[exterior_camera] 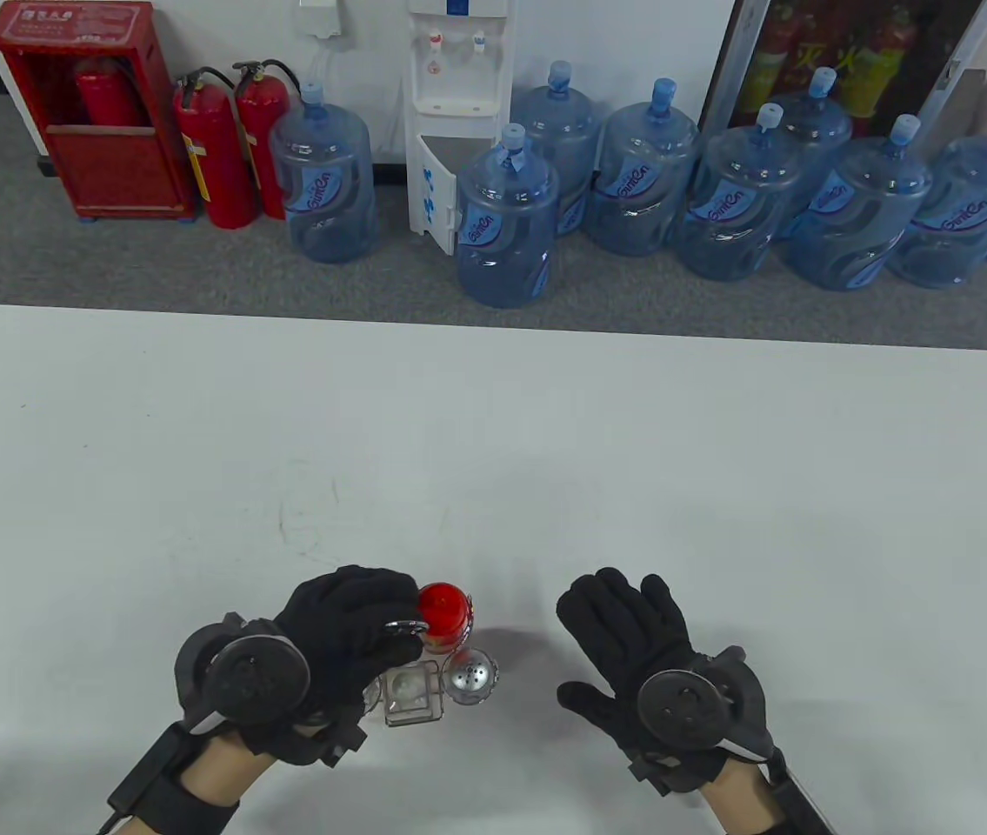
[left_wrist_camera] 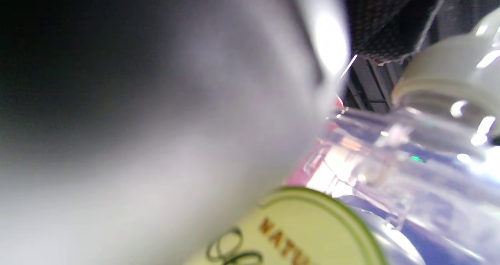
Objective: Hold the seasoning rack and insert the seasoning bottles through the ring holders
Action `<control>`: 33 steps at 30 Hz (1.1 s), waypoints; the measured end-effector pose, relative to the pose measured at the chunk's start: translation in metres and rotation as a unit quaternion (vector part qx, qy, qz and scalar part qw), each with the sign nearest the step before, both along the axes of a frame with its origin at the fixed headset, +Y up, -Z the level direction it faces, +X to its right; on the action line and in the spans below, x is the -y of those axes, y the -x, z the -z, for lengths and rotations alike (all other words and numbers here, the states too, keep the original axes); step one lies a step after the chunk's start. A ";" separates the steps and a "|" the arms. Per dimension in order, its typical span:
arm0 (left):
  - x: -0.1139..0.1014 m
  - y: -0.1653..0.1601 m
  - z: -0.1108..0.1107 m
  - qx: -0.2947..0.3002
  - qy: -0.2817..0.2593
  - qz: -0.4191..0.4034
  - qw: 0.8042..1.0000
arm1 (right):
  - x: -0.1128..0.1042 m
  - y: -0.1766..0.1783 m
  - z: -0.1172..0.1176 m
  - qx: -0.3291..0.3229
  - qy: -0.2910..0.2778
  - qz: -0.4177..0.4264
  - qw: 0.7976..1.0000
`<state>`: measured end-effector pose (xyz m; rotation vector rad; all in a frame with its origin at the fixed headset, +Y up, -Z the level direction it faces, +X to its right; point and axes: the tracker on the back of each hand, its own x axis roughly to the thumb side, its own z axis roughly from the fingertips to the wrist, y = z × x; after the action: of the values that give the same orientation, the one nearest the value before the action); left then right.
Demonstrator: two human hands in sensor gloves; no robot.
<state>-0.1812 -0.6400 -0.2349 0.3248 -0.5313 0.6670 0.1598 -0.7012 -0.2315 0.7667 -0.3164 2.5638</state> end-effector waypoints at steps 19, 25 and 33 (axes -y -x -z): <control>-0.008 -0.021 0.130 -0.012 0.096 0.001 0.995 | 0.004 -0.009 0.004 0.017 0.018 0.012 1.000; 0.000 -0.029 0.142 -0.009 0.104 0.033 0.994 | 0.005 -0.010 0.005 0.016 0.024 0.011 1.000; 0.013 -0.030 0.149 -0.006 0.121 0.042 0.992 | 0.006 -0.009 0.005 0.012 0.026 0.009 1.000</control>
<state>-0.1516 -0.6534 -0.3839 0.0784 -0.4445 0.6398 0.1692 -0.7070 -0.2367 0.7105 -0.2619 2.5551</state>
